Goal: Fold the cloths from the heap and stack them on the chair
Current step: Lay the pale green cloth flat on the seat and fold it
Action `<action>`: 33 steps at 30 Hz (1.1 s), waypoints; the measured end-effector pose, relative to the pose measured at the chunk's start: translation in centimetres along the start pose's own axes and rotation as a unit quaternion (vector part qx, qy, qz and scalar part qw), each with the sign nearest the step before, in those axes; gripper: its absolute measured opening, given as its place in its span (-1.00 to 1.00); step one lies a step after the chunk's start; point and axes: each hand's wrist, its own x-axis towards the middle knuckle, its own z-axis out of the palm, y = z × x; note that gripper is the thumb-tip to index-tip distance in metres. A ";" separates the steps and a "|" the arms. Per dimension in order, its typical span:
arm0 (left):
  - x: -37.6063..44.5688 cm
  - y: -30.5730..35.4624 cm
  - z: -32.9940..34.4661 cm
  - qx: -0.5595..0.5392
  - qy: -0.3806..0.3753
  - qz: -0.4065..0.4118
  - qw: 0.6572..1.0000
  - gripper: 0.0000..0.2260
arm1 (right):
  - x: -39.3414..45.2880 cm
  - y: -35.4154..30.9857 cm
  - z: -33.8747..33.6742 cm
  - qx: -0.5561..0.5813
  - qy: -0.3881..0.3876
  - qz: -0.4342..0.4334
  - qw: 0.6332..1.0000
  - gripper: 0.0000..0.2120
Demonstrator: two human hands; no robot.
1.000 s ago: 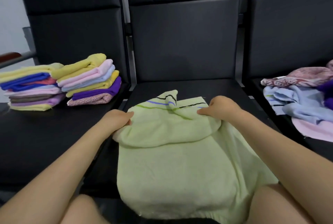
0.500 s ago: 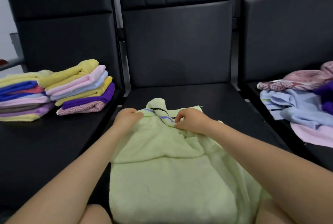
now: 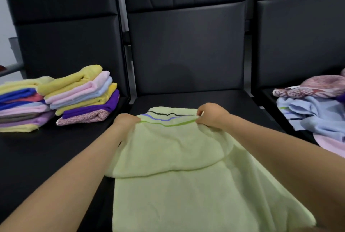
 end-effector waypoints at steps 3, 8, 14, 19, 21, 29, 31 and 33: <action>1.8 0.4 0.0 -0.079 -0.023 0.023 0.996 -0.71 | 2.3 0.5 -0.1 0.017 0.055 0.009 0.998 -0.96; 4.6 2.1 1.3 -0.145 0.095 0.138 0.975 -0.81 | 6.0 0.8 -0.7 0.053 0.229 0.066 0.970 -0.77; 4.1 1.3 4.3 0.193 0.136 0.202 0.951 -0.69 | 4.7 -0.5 1.3 0.077 0.133 0.059 0.986 -0.61; -3.2 3.0 4.3 0.202 0.109 0.235 0.945 -0.66 | -2.4 -2.7 -0.8 0.197 0.111 0.005 0.974 -0.74; -6.4 3.3 4.2 0.154 0.071 0.242 0.955 -0.69 | -5.8 -3.2 -1.7 0.240 0.085 -0.009 0.967 -0.78; -16.9 0.5 2.1 0.100 -0.070 0.274 0.954 -0.91 | -17.2 -2.9 -3.3 0.267 -0.059 -0.087 0.958 -0.78; -18.6 -0.3 0.8 0.130 -0.097 0.298 0.941 -0.90 | -18.7 -2.5 -3.5 0.201 -0.112 -0.123 0.965 -0.73; -19.9 -1.2 -0.2 0.166 -0.123 0.312 0.927 -0.89 | -19.9 -1.8 -3.0 0.054 -0.171 -0.149 0.972 -0.64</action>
